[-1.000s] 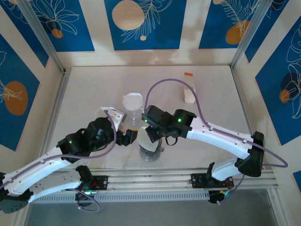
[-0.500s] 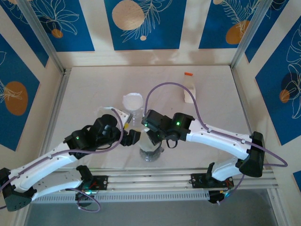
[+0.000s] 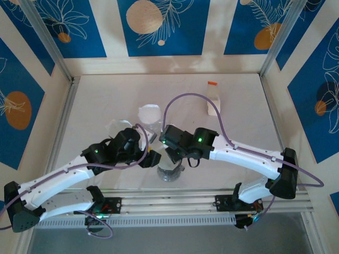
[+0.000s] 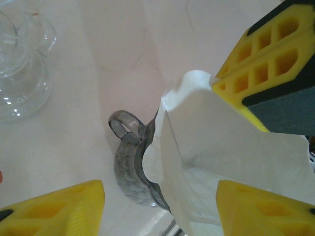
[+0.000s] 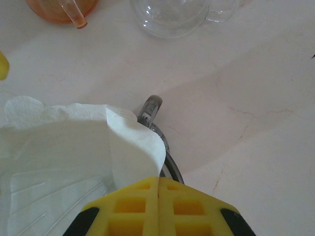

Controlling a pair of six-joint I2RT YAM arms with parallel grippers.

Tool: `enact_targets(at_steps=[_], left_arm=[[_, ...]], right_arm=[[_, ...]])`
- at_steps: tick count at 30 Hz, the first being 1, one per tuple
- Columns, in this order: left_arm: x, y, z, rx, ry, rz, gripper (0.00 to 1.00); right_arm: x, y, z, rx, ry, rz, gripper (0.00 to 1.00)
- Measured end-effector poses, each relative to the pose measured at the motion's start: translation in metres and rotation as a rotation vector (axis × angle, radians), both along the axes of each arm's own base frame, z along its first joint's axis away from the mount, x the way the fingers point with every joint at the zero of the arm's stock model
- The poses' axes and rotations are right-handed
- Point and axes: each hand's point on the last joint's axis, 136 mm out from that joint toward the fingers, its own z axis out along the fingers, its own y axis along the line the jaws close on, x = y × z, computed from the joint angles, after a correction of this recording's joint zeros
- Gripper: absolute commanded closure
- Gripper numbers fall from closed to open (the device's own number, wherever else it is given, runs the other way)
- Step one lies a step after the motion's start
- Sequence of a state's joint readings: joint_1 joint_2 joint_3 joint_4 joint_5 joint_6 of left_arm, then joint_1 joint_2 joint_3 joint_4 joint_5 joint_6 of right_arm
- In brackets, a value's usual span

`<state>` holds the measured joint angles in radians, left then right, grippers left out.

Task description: Place the coffee filter in the dripper

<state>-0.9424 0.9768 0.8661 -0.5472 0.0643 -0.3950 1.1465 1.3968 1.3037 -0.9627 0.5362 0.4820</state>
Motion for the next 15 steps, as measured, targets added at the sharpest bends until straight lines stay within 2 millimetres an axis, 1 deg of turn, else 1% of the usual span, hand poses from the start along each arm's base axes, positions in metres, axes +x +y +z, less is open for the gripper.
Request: enact_targets(at_steps=[3,4,8,9,13,15], left_arm=[[-0.003,-0.001,-0.009,0.026,0.031,-0.011,0.45],[-0.003,-0.001,-0.013,0.037,0.042,-0.014,0.45],[-0.006,0.0,-0.021,0.064,0.072,-0.021,0.45],[-0.007,0.0,-0.022,0.064,0.074,-0.023,0.45],[-0.007,-0.001,-0.02,0.06,0.074,-0.026,0.44],[-0.007,-0.001,-0.018,0.057,0.073,-0.026,0.44]], right_arm=[[0.0,-0.001,0.0,-0.001,-0.001,-0.005,0.95],[0.0,-0.001,0.0,-0.001,-0.001,-0.006,0.93],[-0.002,-0.006,0.005,0.007,-0.005,-0.024,0.74],[-0.002,-0.007,0.006,0.009,-0.005,-0.028,0.73],[-0.005,-0.014,0.01,0.02,0.004,-0.054,0.73],[-0.007,-0.015,0.013,0.035,0.009,-0.06,0.77]])
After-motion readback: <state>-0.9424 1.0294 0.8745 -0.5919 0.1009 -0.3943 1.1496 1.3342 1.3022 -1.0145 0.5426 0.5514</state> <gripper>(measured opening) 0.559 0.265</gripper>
